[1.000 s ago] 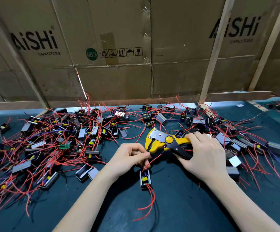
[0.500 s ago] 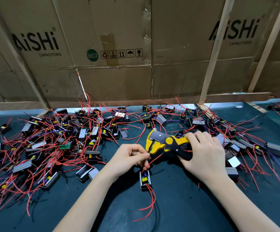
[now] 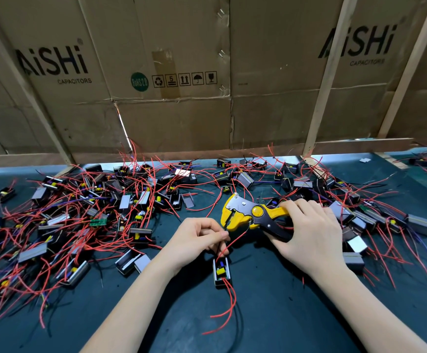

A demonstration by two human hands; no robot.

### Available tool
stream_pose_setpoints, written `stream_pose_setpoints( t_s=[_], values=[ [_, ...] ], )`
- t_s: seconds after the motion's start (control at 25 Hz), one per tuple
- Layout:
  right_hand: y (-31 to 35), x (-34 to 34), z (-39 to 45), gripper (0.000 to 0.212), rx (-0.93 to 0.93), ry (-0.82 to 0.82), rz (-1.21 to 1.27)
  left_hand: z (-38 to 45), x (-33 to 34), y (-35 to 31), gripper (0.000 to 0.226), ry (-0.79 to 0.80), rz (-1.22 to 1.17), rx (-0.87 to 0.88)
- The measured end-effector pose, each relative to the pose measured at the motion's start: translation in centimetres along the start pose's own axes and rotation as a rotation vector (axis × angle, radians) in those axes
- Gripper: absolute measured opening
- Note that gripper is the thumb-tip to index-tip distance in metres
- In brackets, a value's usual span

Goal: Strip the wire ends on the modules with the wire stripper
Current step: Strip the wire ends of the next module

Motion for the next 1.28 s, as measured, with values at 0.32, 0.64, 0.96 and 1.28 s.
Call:
stream_pose_setpoints(
  t_s=[0.32, 0.64, 0.96, 1.28],
  values=[
    [0.12, -0.66, 0.01, 0.044, 0.001, -0.04, 0.01, 0.01, -0.06, 0.06, 0.015, 0.004, 0.0, 0.002],
    [-0.11, -0.28, -0.13, 0.046, -0.003, -0.049, -0.007, 0.06, 0.0, 0.04, 0.014, 0.011, -0.006, 0.004],
    [0.06, -0.56, -0.06, 0.043, -0.007, -0.049, 0.008, -0.04, 0.04, -0.09, 0.017, 0.014, 0.003, 0.009],
    [-0.07, -0.36, 0.04, 0.042, 0.041, -0.002, 0.011, 0.02, 0.11, -0.07, 0.015, 0.024, 0.0, 0.018]
  ],
)
Point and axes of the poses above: each hand's wrist, its own z-axis towards the middle knuckle, its own x-axis out of the palm, y = z × x, the point moved 10 cm from there along z, towards the middle knuckle, and after that the axes turned 8 degrees about -y, right-handed, at the moved point
